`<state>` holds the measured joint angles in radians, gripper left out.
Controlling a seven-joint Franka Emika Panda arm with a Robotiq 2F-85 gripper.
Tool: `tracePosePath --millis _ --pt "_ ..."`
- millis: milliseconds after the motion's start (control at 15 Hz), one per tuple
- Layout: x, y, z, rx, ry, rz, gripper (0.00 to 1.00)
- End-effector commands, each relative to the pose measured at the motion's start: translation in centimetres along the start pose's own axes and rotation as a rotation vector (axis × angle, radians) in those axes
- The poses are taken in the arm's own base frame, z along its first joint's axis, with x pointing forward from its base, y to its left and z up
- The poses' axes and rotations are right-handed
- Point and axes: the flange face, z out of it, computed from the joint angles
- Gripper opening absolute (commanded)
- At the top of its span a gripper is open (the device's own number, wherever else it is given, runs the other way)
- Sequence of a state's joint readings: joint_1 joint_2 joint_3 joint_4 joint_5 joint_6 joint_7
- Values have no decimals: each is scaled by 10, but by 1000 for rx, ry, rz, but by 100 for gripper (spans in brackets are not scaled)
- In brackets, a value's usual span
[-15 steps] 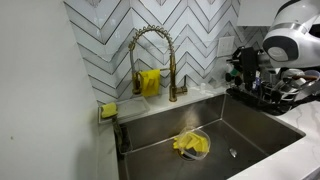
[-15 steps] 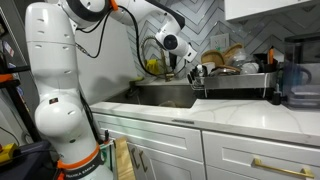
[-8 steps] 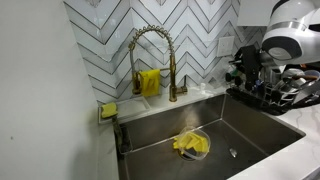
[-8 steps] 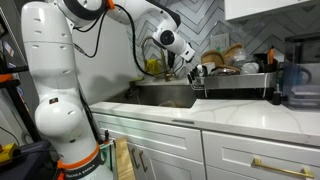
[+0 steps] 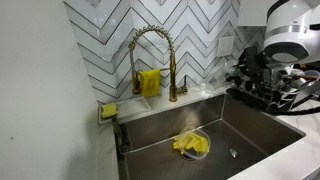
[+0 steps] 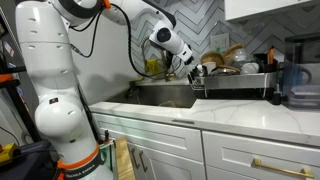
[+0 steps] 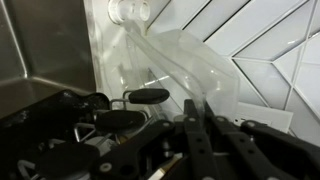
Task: Put the transparent lunch box upside down on the dish rack
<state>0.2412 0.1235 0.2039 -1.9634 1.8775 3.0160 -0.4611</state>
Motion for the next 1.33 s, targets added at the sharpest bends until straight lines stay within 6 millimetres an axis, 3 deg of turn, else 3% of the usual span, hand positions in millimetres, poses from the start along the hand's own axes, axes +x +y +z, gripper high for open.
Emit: tracePosePath --millis 0,333,933,1267 --pt "5 24 -14 -96 54 22 2" --pt "3 30 -8 -135 35 50 2" --pt "10 58 -23 -234 113 143 2" --pt "13 60 -23 -267 105 160 2"
